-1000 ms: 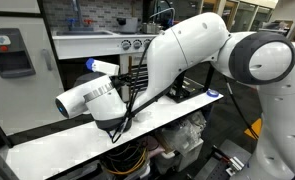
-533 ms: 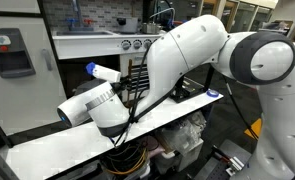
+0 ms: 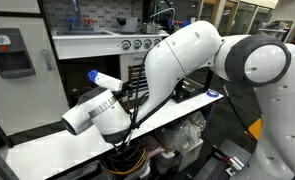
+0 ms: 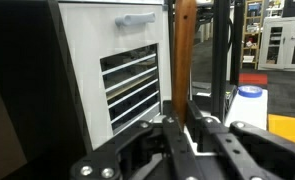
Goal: Use the spoon to stir the contents of the black cup
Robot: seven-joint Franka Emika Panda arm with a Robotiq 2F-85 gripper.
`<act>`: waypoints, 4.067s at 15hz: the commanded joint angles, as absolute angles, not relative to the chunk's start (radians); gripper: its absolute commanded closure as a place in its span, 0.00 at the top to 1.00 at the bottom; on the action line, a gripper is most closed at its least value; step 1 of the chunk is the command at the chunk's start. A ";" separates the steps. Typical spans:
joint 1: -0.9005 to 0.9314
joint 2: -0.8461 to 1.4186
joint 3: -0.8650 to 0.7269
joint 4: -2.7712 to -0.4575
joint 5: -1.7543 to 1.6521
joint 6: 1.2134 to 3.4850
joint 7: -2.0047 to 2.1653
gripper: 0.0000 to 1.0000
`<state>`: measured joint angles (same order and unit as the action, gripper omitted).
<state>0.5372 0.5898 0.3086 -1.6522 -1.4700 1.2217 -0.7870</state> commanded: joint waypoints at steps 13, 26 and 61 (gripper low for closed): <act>0.514 0.658 0.300 -1.617 -1.503 1.256 -0.726 0.04; 0.518 0.716 0.301 -1.585 -1.501 1.312 -0.733 0.04; 0.542 0.734 0.272 -1.632 -1.642 1.383 -0.841 0.04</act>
